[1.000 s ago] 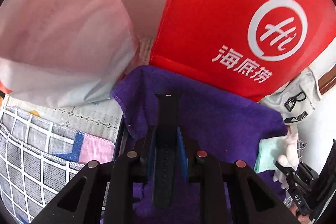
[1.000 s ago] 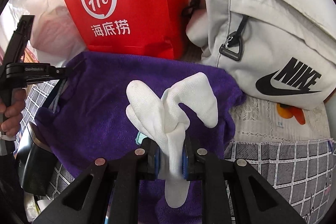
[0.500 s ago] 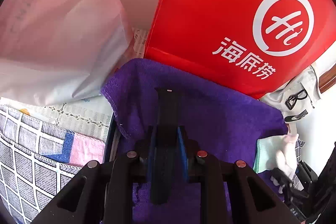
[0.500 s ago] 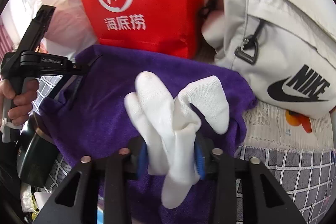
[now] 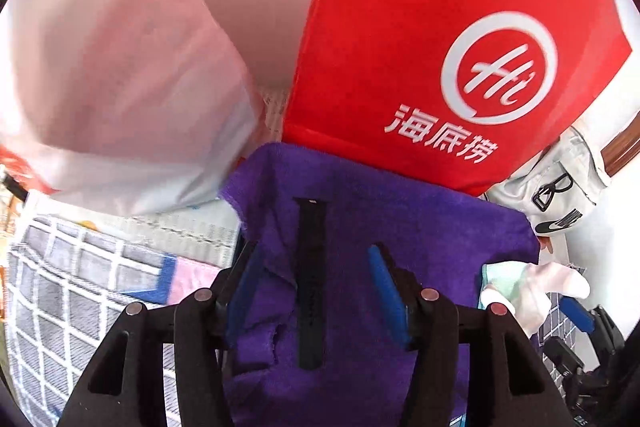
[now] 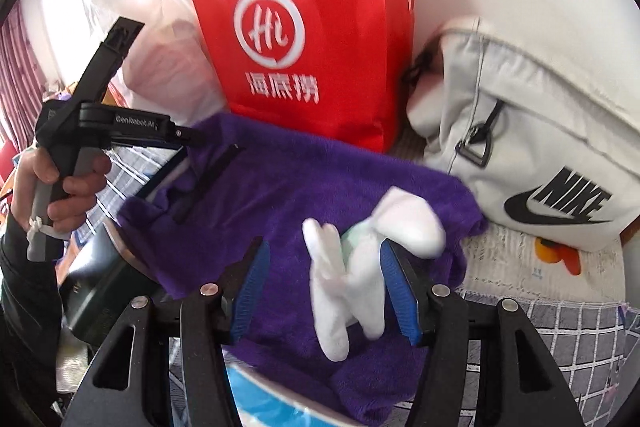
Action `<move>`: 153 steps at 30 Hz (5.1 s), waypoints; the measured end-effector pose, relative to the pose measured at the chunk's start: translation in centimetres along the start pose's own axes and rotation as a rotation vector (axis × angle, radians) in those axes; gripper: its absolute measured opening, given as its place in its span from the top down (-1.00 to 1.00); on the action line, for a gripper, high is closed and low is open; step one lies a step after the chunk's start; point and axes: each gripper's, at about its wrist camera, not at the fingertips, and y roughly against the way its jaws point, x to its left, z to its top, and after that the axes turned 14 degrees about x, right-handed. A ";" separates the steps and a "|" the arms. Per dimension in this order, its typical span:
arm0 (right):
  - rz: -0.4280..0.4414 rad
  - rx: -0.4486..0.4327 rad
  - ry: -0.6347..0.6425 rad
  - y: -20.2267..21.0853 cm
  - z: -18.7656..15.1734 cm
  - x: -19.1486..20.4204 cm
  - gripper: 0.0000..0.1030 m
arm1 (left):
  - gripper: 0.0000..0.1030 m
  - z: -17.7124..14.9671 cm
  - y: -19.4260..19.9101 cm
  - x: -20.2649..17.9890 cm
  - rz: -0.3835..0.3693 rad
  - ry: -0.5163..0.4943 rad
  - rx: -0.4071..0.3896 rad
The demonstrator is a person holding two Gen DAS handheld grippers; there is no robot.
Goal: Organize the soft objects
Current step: 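Open the right tool over the purple towel while the left tool releases the strap there, then grasp the orange-print snack packet with the right tool while the left tool approaches the mesh bag, then grasp the white mesh bag with the left tool while the right tool holds the packet, then carry the snack packet and mesh bag toward the purple towel with both tools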
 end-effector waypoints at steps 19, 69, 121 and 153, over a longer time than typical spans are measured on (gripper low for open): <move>-0.014 -0.068 -0.097 9.6 -7.1 4.2 -0.11 | -0.11 -12.1 10.8 -1.0 0.105 -0.064 -0.155; -0.145 0.044 -0.145 5.8 -31.6 13.0 0.06 | -0.17 -34.7 5.9 5.2 0.039 -0.003 0.052; -0.136 0.044 -0.165 5.0 -29.5 11.2 0.43 | 0.86 -33.0 7.3 7.4 0.062 -0.058 -0.117; -0.153 0.118 -0.201 5.6 -28.3 9.9 0.52 | 0.89 -32.1 4.2 9.4 0.229 -0.074 -0.110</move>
